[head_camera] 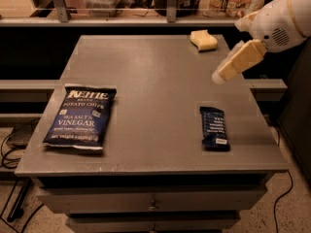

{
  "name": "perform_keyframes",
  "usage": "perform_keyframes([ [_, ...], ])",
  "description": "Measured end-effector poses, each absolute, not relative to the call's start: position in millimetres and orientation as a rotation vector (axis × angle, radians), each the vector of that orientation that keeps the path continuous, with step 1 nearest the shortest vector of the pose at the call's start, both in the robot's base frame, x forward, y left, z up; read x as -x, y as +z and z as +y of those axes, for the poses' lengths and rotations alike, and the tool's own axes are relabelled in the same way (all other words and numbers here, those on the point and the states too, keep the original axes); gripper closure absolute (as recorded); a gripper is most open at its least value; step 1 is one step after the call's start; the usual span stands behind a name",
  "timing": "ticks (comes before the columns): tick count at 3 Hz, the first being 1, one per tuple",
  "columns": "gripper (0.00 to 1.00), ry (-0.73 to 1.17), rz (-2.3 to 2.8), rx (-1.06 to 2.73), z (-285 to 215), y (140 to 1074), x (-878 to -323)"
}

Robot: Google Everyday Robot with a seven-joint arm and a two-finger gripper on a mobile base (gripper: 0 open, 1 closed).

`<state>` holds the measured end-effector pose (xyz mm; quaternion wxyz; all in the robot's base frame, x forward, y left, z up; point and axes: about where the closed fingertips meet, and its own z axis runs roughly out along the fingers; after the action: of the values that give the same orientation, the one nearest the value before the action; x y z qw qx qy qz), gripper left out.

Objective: Move sponge near blue chip bag

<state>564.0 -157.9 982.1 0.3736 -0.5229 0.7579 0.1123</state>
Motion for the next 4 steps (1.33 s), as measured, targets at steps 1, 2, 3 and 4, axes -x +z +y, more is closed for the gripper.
perform_keyframes([
  [1,0.0,0.293,1.916,1.302,-154.2,984.9,-576.3],
  [2,0.0,0.294,1.916,1.303,-153.9,984.7,-576.0],
  [3,0.0,0.315,1.909,1.238,-146.9,981.1,-589.9],
  [4,0.0,0.345,1.886,1.125,-133.3,969.5,-625.7],
])
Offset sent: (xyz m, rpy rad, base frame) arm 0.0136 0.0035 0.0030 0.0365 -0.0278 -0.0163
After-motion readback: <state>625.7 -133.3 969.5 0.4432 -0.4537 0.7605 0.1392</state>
